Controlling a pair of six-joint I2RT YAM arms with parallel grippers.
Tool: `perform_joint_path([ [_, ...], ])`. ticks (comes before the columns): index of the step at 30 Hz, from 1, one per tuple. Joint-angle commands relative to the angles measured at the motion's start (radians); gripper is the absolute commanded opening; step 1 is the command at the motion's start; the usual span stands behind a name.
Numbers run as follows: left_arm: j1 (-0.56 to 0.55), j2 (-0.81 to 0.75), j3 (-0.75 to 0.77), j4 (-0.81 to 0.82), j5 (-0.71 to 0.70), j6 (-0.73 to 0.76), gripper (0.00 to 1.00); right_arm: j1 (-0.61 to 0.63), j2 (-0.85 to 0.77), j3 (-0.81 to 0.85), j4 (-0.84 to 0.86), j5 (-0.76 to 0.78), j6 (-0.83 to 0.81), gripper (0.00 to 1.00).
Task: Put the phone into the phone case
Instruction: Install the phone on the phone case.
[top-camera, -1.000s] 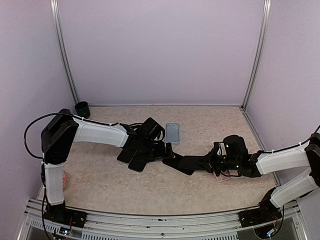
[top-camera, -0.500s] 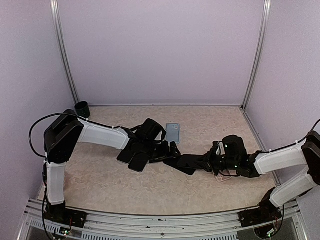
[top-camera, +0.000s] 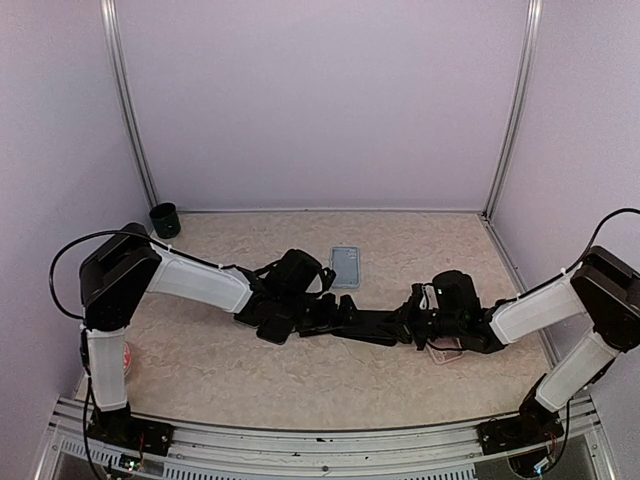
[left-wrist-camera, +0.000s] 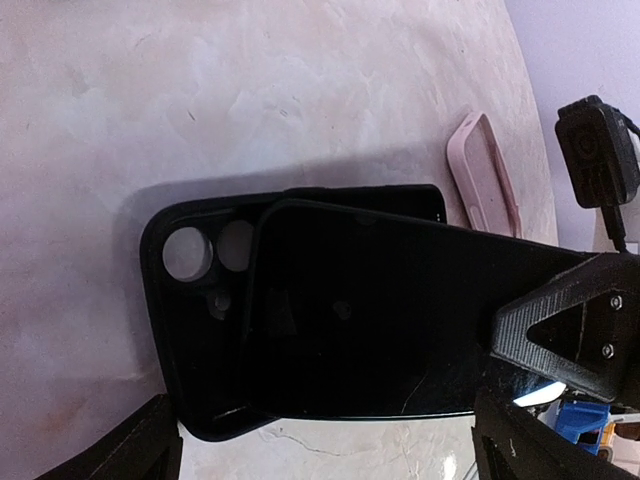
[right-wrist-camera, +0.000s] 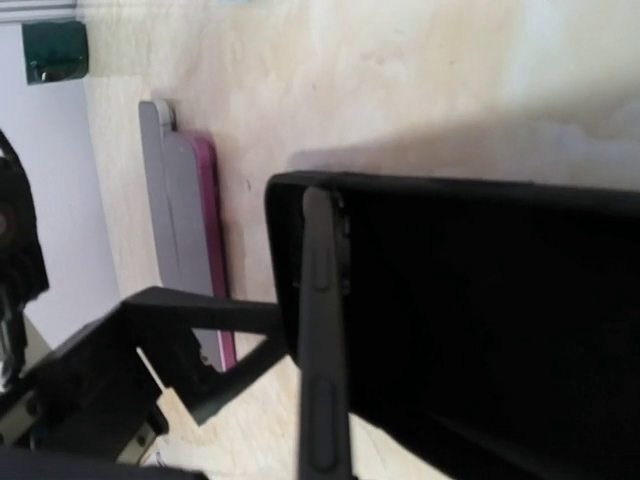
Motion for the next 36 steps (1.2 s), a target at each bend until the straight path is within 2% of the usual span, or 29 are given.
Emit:
perform_joint_path([
  [1, -0.022, -0.032, -0.034, 0.022, 0.053, -0.015, 0.99, 0.007, 0.042, 0.027, 0.078, -0.040, 0.014, 0.00],
  [8, -0.027, -0.069, -0.059, -0.018, -0.008, 0.009, 0.99, 0.006, 0.115, 0.061, 0.103, -0.142, -0.032, 0.00],
  [21, 0.037, -0.096, -0.043, -0.047, -0.073, 0.036, 0.99, -0.004, 0.246, 0.157, 0.064, -0.296, -0.187, 0.00],
  [36, 0.032, -0.012, 0.042, -0.049, -0.046, 0.043, 0.99, -0.006, 0.229, 0.185, -0.012, -0.320, -0.204, 0.00],
])
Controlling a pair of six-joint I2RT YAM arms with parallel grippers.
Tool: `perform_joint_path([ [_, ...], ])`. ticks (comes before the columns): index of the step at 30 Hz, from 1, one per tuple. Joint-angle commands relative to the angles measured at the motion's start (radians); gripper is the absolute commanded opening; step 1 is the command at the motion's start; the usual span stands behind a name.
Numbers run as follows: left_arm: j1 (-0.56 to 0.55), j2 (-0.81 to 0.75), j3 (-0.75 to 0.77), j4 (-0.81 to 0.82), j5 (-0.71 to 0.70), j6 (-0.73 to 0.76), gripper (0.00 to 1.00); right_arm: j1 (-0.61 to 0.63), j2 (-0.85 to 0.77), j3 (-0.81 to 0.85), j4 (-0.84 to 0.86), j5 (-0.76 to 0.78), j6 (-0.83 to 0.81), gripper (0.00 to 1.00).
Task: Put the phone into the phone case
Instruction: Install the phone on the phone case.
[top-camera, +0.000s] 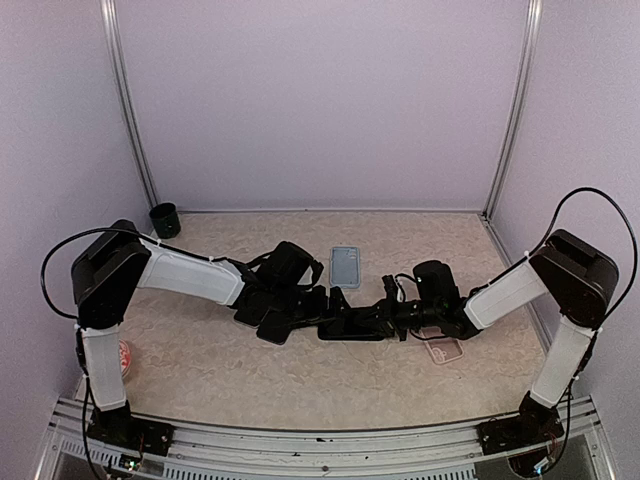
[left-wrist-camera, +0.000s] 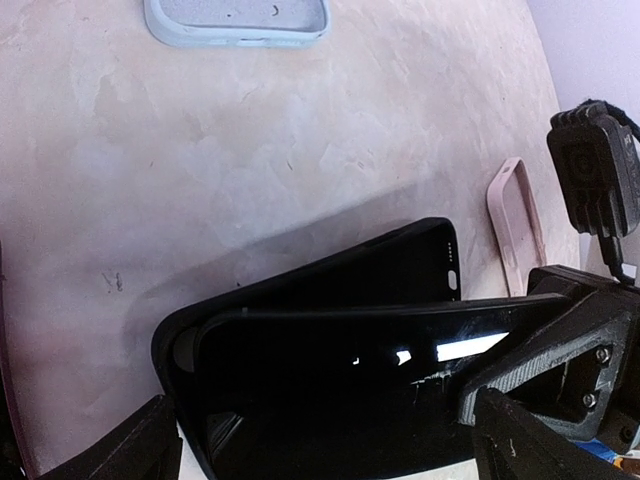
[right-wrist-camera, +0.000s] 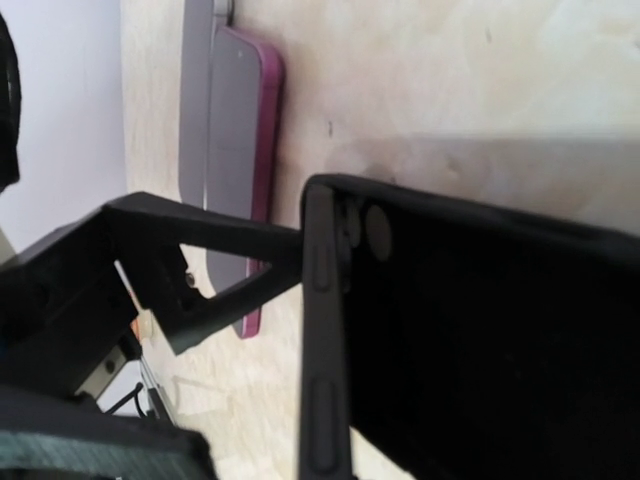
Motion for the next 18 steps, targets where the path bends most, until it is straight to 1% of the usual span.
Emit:
perform_joint_path([
  [1, -0.008, 0.038, 0.055, 0.018, 0.022, 0.021, 0.99, 0.015, -0.002, 0.006, -0.069, -0.080, -0.019, 0.00],
  [10, -0.004, 0.058, 0.062, 0.018, 0.017, 0.024, 0.99, 0.015, 0.027, -0.042, 0.026, -0.103, 0.061, 0.00],
  [15, 0.004, 0.050, 0.056, 0.024, 0.011, 0.026, 0.99, 0.013, -0.028, -0.029, -0.047, -0.062, 0.049, 0.00],
  [18, 0.008, 0.046, 0.056, 0.028, 0.014, 0.031, 0.99, 0.003, -0.057, -0.016, -0.082, -0.067, 0.042, 0.00],
])
